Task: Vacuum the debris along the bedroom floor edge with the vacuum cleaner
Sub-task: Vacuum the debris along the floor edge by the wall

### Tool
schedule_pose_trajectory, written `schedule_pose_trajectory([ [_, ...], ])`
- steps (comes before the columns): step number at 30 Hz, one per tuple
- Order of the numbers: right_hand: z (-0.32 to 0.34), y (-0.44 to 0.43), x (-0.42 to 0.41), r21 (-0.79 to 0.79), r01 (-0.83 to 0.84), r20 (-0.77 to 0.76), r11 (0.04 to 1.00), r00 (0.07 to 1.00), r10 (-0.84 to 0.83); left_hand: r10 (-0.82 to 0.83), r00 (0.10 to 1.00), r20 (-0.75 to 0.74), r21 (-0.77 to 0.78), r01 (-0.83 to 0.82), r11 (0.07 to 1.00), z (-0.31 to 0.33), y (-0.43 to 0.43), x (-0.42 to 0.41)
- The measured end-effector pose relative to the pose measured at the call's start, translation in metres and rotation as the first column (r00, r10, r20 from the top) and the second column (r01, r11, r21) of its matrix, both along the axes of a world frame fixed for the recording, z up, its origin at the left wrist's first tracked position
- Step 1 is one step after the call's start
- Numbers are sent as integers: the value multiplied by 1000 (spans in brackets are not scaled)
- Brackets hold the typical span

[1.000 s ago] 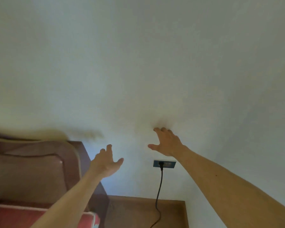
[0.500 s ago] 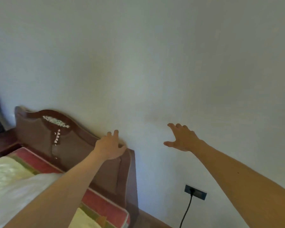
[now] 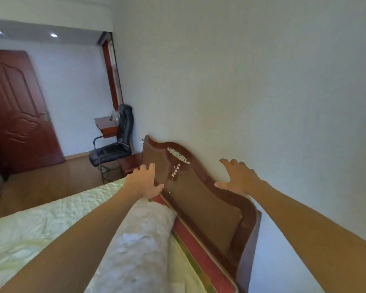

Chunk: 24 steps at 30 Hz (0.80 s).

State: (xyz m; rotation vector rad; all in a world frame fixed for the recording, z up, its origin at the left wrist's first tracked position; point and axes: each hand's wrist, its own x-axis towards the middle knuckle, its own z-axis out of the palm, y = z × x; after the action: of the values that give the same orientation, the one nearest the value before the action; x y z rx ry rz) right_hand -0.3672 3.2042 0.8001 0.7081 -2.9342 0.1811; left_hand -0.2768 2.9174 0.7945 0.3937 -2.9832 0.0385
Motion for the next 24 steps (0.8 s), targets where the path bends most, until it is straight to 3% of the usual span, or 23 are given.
schedule_pose_trajectory([
  [12, 14, -251, 113, 29, -398, -20, 917, 917, 398, 359, 933, 7, 11, -359, 933, 6, -187, 204],
  [24, 6, -458, 298, 48, -731, 23, 681, 682, 731, 717, 697, 30, -10, -717, 697, -10, -303, 460],
])
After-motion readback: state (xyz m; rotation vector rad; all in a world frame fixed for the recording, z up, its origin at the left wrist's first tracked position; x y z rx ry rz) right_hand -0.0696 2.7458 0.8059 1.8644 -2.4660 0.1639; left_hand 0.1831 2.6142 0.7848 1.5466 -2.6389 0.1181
